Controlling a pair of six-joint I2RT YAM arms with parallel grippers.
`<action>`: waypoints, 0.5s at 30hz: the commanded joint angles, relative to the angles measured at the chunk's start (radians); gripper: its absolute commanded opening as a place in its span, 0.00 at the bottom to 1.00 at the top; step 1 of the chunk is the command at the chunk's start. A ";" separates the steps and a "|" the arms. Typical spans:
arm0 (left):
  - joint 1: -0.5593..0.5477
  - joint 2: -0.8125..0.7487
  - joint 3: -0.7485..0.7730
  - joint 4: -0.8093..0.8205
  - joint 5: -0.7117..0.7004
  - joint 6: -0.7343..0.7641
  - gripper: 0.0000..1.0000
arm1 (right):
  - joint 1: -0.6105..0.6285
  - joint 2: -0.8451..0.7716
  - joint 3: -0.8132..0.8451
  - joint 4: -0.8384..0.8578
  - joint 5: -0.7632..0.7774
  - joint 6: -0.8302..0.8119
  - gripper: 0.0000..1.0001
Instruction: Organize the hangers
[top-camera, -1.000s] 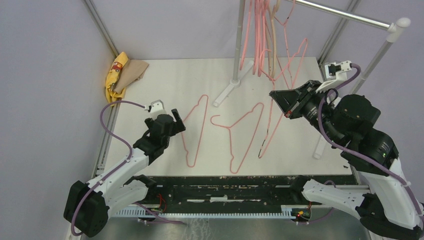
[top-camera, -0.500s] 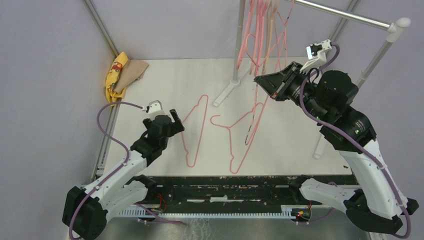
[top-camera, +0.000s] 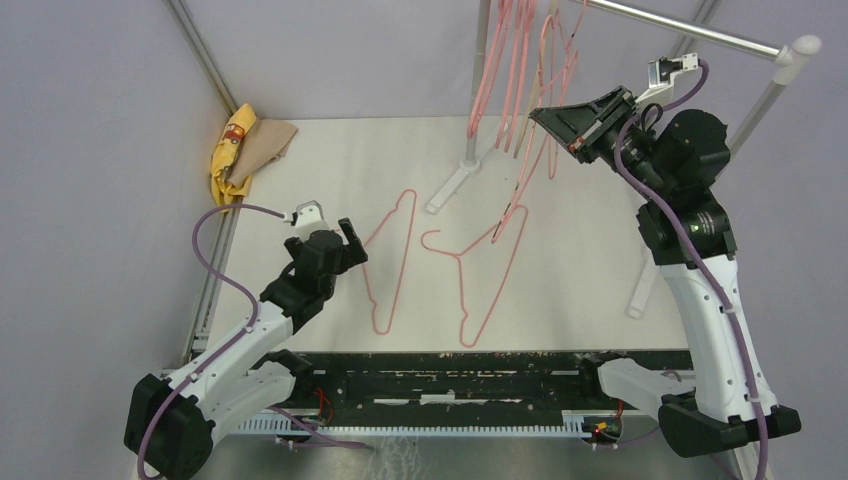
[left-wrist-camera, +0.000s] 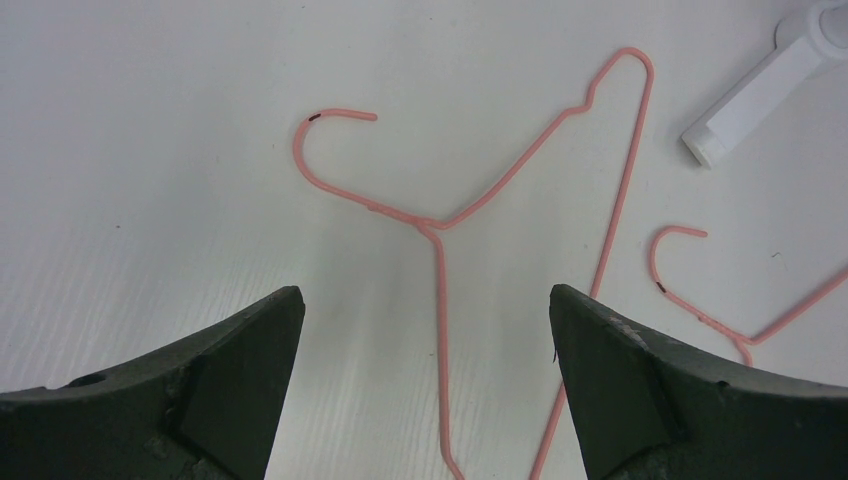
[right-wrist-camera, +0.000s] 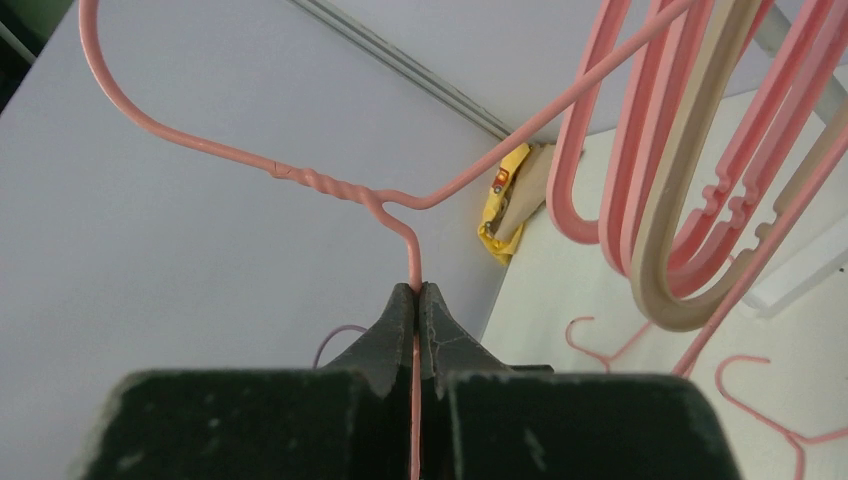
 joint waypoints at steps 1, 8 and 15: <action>-0.005 0.017 0.046 0.017 -0.027 0.020 0.99 | -0.092 0.044 0.047 0.207 -0.156 0.129 0.01; -0.005 0.031 0.044 0.017 -0.058 0.027 0.99 | -0.245 0.160 0.057 0.418 -0.253 0.302 0.01; -0.005 0.067 0.055 0.021 -0.065 0.034 0.99 | -0.306 0.258 0.106 0.464 -0.269 0.330 0.01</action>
